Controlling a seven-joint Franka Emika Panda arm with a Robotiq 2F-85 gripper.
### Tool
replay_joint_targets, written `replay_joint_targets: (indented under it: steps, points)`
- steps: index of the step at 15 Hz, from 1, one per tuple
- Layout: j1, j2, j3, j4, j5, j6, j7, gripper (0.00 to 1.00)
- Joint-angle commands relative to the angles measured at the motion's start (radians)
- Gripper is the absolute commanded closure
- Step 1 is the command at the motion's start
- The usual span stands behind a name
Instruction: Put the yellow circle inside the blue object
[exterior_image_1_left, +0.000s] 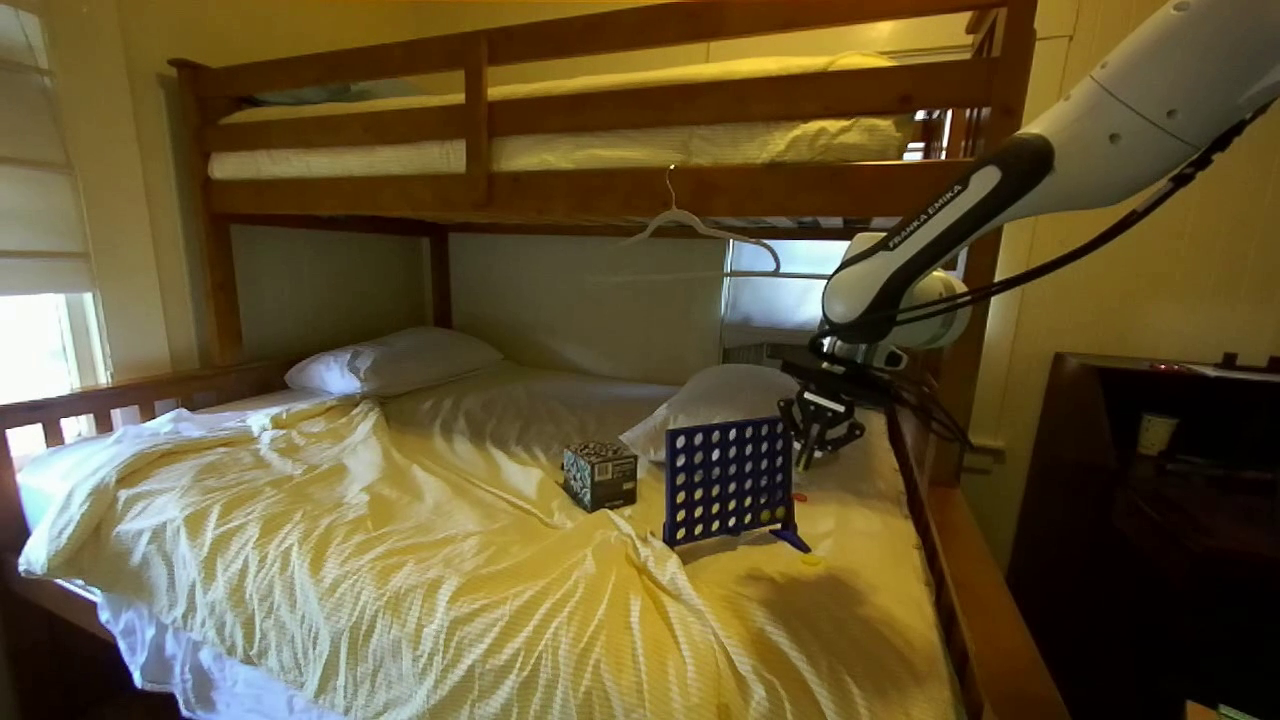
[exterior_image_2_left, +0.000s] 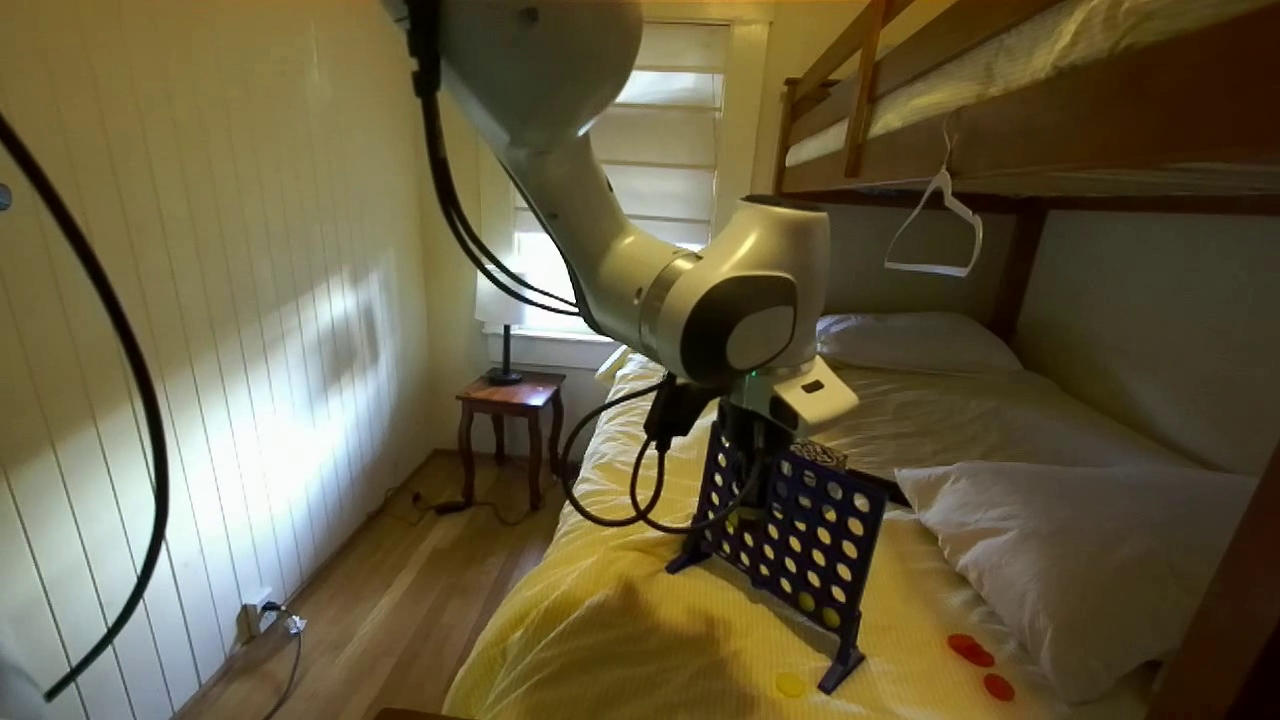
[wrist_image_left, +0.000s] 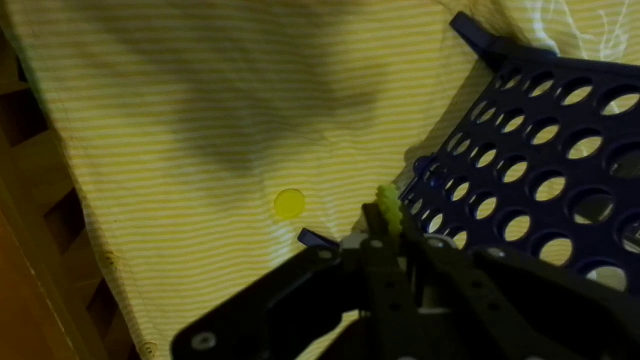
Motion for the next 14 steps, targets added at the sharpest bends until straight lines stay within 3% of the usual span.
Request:
replay_joint_targets:
  steps: [1,14]
  points:
    - [-0.019,0.014,0.022,0.057,0.045,-0.037,0.087,0.98]
    - [-0.017,0.082,0.037,0.239,0.128,-0.031,0.445,0.98]
